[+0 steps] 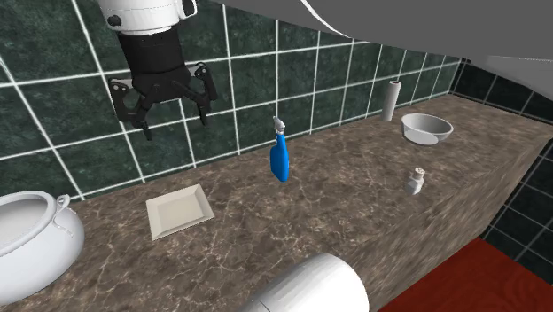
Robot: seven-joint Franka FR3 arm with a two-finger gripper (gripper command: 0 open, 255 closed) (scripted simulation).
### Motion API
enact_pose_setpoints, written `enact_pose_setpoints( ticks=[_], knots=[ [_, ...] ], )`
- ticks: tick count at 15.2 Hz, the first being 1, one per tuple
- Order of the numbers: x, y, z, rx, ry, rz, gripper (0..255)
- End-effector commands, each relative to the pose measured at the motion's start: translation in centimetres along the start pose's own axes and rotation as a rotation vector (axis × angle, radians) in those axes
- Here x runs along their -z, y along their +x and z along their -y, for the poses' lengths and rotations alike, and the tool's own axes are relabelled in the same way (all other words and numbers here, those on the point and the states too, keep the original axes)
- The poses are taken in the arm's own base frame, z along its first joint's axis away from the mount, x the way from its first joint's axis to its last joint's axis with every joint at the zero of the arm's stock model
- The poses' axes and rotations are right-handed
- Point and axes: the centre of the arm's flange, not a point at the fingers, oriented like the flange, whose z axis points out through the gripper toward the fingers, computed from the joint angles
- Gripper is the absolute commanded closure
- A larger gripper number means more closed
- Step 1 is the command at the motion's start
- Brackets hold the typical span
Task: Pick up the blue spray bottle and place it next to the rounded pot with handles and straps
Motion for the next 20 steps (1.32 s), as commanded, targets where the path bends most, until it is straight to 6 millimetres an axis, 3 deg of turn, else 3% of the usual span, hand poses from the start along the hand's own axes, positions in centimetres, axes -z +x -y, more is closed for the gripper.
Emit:
enact_pose_setpoints(
  ticks=[1,20],
  knots=[
    [0.0,0.0,0.0,0.000,0.000,0.000,0],
    [-10.2,13.3,-19.5,-0.007,0.026,0.041,0]
  ],
)
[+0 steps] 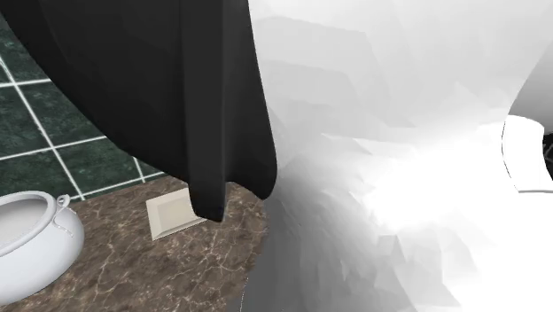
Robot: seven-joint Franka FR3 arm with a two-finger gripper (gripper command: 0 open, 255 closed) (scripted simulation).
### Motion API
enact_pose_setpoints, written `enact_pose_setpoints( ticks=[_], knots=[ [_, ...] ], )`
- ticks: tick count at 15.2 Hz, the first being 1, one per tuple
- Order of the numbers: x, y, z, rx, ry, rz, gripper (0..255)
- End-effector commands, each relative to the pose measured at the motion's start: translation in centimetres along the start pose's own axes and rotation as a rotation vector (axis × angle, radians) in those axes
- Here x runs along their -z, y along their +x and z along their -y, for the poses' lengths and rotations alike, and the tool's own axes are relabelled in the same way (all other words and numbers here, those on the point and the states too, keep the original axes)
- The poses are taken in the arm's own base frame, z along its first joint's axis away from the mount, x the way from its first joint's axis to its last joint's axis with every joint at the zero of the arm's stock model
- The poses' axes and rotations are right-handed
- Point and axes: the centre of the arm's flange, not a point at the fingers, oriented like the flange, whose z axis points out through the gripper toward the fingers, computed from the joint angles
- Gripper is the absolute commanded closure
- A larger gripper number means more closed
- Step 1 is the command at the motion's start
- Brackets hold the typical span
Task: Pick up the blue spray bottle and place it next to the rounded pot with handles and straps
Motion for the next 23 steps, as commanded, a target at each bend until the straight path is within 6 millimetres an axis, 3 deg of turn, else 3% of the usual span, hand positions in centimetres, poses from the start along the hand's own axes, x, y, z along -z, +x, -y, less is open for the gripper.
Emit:
enact_pose_setpoints(
  ticks=[1,15,23],
  knots=[
    [-1.1,1.6,-2.1,0.000,0.001,0.004,0],
    [-8.4,11.2,-16.2,-0.005,0.020,0.034,0],
    [-12.4,11.1,-16.1,-0.005,0.020,0.034,0]
  ],
)
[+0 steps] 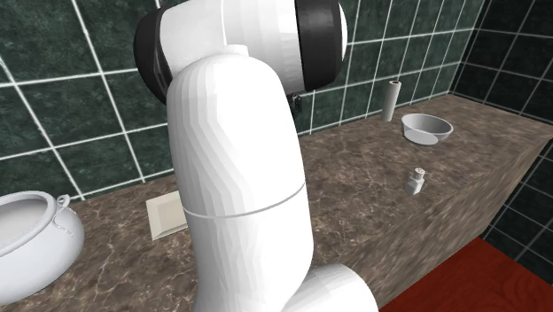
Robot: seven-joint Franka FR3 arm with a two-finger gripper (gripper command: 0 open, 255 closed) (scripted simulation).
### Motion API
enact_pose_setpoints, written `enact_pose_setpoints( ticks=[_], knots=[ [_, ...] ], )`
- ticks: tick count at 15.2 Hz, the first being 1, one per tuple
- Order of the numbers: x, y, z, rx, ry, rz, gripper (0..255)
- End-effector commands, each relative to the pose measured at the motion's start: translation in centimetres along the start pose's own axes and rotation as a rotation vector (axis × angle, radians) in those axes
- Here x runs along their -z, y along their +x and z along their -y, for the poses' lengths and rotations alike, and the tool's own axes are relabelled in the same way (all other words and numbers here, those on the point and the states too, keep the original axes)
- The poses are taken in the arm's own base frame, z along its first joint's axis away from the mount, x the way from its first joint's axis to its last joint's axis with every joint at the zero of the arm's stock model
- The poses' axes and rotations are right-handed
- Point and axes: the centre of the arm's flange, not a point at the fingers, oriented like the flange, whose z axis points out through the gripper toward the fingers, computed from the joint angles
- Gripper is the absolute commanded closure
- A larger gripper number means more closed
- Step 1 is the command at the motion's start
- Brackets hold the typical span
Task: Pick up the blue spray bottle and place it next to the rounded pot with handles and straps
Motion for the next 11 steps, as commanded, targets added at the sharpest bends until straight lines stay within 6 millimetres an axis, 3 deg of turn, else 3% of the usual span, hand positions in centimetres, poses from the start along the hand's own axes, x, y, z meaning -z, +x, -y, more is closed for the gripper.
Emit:
enact_pose_setpoints(
  ticks=[1,7,8,11],
  knots=[
    [-0.37,0.02,-0.05,0.000,0.000,0.000,0],
    [-0.36,0.02,-0.05,0.000,0.000,0.000,0],
    [-0.36,0.02,-0.05,0.000,0.000,0.000,255],
    [-0.36,0.02,-0.05,0.000,0.000,0.000,255]
  ],
)
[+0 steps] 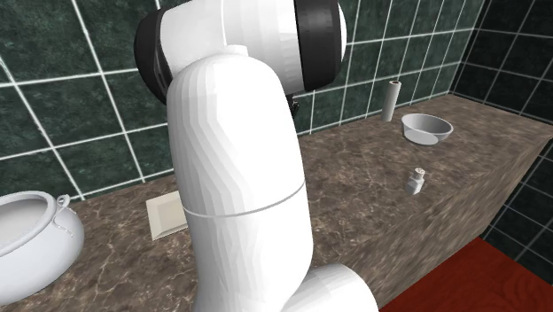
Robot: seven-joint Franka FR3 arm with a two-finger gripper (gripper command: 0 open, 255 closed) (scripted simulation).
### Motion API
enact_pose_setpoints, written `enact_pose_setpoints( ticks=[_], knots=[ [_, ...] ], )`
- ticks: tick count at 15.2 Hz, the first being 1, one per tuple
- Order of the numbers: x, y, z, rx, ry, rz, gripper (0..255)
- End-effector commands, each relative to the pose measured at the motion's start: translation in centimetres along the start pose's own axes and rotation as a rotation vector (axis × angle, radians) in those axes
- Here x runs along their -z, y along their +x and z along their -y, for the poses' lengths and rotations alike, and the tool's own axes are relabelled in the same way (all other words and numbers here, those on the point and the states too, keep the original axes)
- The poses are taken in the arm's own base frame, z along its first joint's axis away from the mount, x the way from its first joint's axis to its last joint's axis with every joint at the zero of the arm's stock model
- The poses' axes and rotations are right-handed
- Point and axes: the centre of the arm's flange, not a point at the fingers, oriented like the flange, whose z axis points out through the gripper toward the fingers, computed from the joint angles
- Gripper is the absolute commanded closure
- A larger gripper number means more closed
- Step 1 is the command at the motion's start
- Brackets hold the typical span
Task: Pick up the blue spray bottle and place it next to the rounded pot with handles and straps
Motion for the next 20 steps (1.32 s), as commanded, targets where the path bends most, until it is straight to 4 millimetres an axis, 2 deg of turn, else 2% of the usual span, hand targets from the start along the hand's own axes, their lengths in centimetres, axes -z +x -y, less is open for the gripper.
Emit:
enact_pose_setpoints(
  ticks=[1,6,20],
  knots=[
    [0.0,0.0,0.0,0.000,0.000,0.000,255],
    [0.0,0.0,0.0,0.000,0.000,0.000,255],
    [7.4,0.0,0.0,0.000,0.000,0.000,255]
  ],
)
